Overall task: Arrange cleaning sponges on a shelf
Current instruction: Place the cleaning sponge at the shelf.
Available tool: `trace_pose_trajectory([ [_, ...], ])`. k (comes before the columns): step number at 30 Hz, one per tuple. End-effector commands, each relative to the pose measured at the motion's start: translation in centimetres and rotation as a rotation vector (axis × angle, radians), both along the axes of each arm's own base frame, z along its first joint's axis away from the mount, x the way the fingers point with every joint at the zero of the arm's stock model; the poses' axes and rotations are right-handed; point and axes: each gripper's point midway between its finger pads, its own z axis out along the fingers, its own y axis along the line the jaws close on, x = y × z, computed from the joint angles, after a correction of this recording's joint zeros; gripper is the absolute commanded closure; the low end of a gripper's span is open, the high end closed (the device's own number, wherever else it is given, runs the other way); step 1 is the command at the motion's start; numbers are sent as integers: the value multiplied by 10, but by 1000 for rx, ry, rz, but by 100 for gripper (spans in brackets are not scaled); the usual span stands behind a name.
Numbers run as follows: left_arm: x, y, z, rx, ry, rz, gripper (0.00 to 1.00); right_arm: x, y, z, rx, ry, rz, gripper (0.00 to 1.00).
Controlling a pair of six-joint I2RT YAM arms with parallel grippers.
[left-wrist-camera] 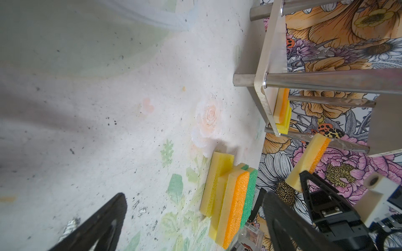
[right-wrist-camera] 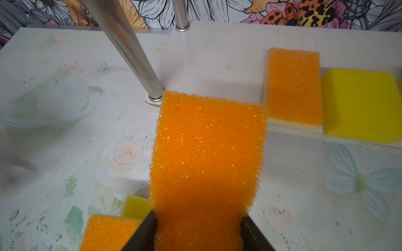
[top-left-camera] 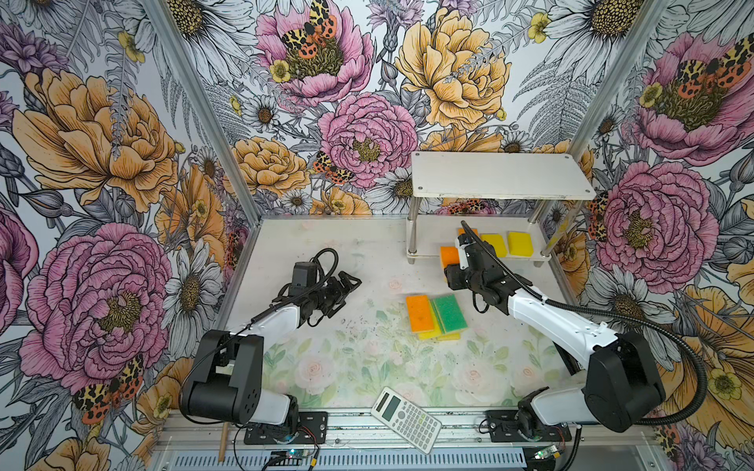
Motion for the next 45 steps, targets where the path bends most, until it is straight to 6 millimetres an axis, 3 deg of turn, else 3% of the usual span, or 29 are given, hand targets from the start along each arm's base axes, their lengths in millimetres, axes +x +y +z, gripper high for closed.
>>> trace_pose_trajectory([
  [1, 11, -1, 14, -14, -55, -19, 1, 30, 0, 21, 21, -89, -5, 47],
  [10, 9, 1, 18, -18, -65, -15, 1, 76, -11, 17, 27, -138, -54, 47],
  [22, 2, 8, 20, -15, -70, 2, 1, 120, -10, -14, 58, -102, -101, 47],
  [45, -4, 16, 23, -5, -73, 16, 1, 149, -14, -36, 38, -58, -126, 47],
])
